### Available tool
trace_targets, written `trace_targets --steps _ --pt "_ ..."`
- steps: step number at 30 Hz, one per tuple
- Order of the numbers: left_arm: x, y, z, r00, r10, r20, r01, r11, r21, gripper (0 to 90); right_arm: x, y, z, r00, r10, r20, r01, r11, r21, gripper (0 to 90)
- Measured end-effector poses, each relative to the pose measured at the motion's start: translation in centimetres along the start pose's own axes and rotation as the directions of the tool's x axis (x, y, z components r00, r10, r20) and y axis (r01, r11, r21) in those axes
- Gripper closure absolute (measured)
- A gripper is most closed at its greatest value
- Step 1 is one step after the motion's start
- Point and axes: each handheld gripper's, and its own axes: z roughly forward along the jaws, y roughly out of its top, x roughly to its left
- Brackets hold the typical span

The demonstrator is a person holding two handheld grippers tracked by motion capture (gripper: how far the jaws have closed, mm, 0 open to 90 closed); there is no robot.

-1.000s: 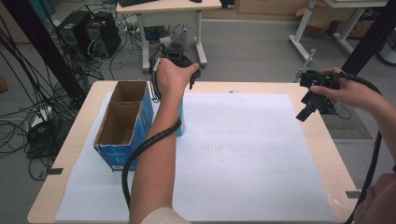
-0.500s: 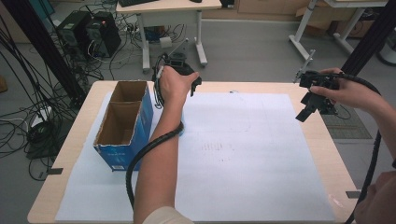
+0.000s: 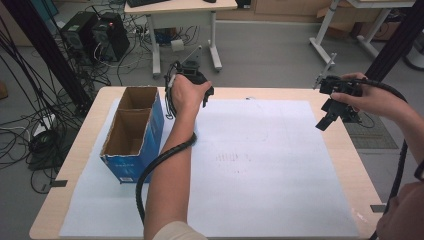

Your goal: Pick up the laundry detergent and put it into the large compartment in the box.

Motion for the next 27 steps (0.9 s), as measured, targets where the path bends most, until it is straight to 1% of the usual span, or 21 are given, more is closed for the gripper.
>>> trace_targets --steps 6,9,10,11,12,15,18,21,27 --pt "-0.1 0.0 0.3 0.9998 0.005 -0.020 -0.005 1.0000 0.004 23.2 0.1 0.2 0.1 1.0000 0.001 0.006 -0.001 1.000 0.008 4.8" --pt "-0.4 -0.2 0.4 0.9994 0.006 -0.033 -0.006 1.0000 -0.003 28.2 0.3 0.3 0.2 0.9999 -0.008 0.006 0.008 1.000 0.004 4.8" --pt "-0.6 -0.3 0.5 0.9992 0.009 -0.040 -0.009 0.9999 -0.005 28.8 0.4 0.4 0.1 1.0000 -0.007 0.007 0.007 1.000 0.006 4.8" --pt "-0.8 -0.3 0.5 0.9984 0.021 -0.053 -0.021 0.9998 -0.004 29.9 0.5 0.5 0.1 0.9999 -0.010 0.008 0.010 1.000 0.006 4.8" --pt "-1.1 -0.4 0.5 0.9973 0.028 -0.067 -0.029 0.9995 -0.008 32.3 0.5 0.5 0.1 0.9999 -0.010 0.008 0.010 1.000 0.006 4.8" --pt "-1.4 -0.7 0.5 0.9957 0.031 -0.087 -0.032 0.9994 -0.016 37.6 0.6 0.6 0.2 0.9999 -0.012 0.010 0.012 1.000 0.010 4.8" --pt "-1.4 -0.8 0.5 0.9951 0.041 -0.090 -0.043 0.9989 -0.020 38.1 0.7 0.6 0.3 0.9999 -0.014 0.010 0.014 1.000 0.011 4.8" --pt "-1.4 -0.9 0.5 0.9950 0.043 -0.091 -0.045 0.9988 -0.021 38.3 0.7 0.7 0.2 0.9999 -0.011 0.011 0.011 1.000 0.012 4.8" --pt "-0.9 -0.9 0.5 0.9964 0.042 -0.074 -0.044 0.9987 -0.025 38.4 0.8 0.6 0.1 0.9999 -0.013 0.011 0.013 1.000 0.008 4.8"
